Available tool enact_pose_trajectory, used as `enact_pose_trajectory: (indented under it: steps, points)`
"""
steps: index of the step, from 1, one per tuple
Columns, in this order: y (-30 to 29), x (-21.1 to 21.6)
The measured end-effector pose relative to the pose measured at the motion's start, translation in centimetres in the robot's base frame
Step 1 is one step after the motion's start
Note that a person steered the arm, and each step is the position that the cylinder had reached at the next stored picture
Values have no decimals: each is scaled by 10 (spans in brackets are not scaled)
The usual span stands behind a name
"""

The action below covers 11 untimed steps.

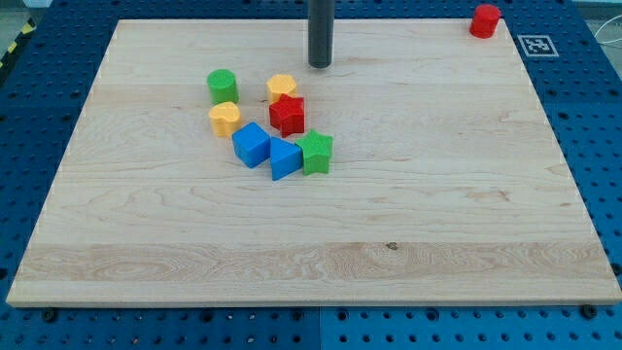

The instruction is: Move your arm towards the green circle

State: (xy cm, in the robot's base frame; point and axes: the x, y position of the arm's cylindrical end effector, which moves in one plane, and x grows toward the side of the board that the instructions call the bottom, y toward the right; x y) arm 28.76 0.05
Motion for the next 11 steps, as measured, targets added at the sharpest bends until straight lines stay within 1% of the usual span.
enact_pose_trajectory:
  steps: [3,5,7,10,11]
  points:
    - [-41,2]
    - [-50,2]
    - [-72,4]
    - [-98,29]
    - [-100,48]
